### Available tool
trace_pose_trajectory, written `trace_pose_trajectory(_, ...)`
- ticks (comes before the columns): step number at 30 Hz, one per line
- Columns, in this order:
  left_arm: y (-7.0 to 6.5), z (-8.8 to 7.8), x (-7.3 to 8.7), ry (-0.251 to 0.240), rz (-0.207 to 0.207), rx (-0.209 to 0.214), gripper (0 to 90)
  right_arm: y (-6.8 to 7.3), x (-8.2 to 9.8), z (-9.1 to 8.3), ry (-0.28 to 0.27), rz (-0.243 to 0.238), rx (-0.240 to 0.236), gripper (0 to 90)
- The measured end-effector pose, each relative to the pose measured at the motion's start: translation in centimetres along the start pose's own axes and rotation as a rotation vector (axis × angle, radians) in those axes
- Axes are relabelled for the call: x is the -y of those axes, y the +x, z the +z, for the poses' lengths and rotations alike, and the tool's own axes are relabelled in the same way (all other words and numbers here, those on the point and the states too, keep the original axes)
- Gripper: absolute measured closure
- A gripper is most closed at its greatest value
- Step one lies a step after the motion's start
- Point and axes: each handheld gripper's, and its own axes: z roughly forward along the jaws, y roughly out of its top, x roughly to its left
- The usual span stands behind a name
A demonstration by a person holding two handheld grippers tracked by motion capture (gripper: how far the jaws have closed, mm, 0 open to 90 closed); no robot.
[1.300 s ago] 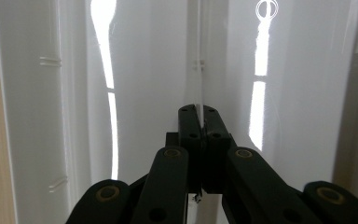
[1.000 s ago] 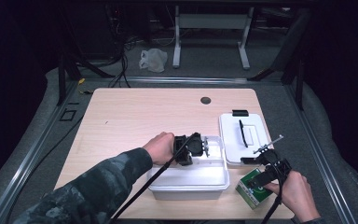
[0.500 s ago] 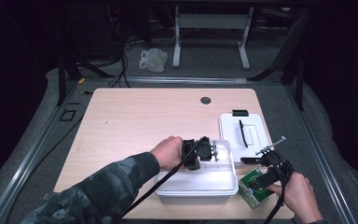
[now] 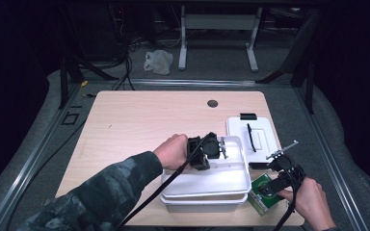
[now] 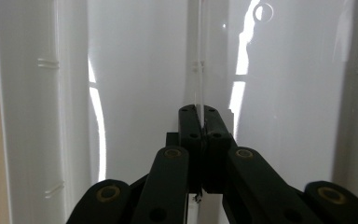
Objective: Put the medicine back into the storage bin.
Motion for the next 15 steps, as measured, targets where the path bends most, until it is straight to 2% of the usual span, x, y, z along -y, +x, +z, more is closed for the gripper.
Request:
trace_pose_trajectory(3,0.2,-0.9,0.2,-0.005,-0.023,-0.013,89.2,-0.1,0.1,0.1,0.002,-0.002,0.001,4.0)
trace_pose_trajectory(4,0.4,-1.7,0.5,-0.008,-0.051,-0.025,89.2,-0.1,0.1,0.1,0.003,-0.001,0.001,4.0)
trace_pose_trajectory(5,0.4,-1.7,0.5,-0.008,-0.051,-0.025,89.2,-0.1,0.1,0.1,0.003,-0.001,0.001,4.0)
trace_pose_trajectory(6,0.6,-2.3,0.9,-0.010,-0.080,-0.041,89.2,-0.2,0.1,0.2,0.005,-0.001,0.001,4.0)
trace_pose_trajectory(7,0.6,-2.3,0.9,-0.010,-0.080,-0.041,89.2,-0.2,0.1,0.2,0.006,0.000,0.002,4.0)
trace_pose_trajectory(8,0.7,-3.0,1.4,-0.011,-0.113,-0.053,89.2,-0.2,0.1,0.3,0.003,0.000,0.003,4.0)
trace_pose_trajectory(10,0.8,-3.6,1.9,-0.009,-0.147,-0.066,89.1,-0.2,0.1,0.2,0.007,0.001,0.004,4.1)
trace_pose_trajectory(11,0.8,-3.6,1.9,-0.009,-0.147,-0.066,89.2,-0.2,0.1,0.2,0.007,0.001,0.004,4.1)
trace_pose_trajectory(13,1.1,-4.6,2.9,-0.015,-0.194,-0.097,89.1,-0.2,0.1,0.3,0.007,0.000,0.003,4.2)
trace_pose_trajectory(15,1.3,-4.9,3.2,-0.015,-0.209,-0.105,89.1,-0.3,0.2,0.3,0.008,0.003,0.004,4.2)
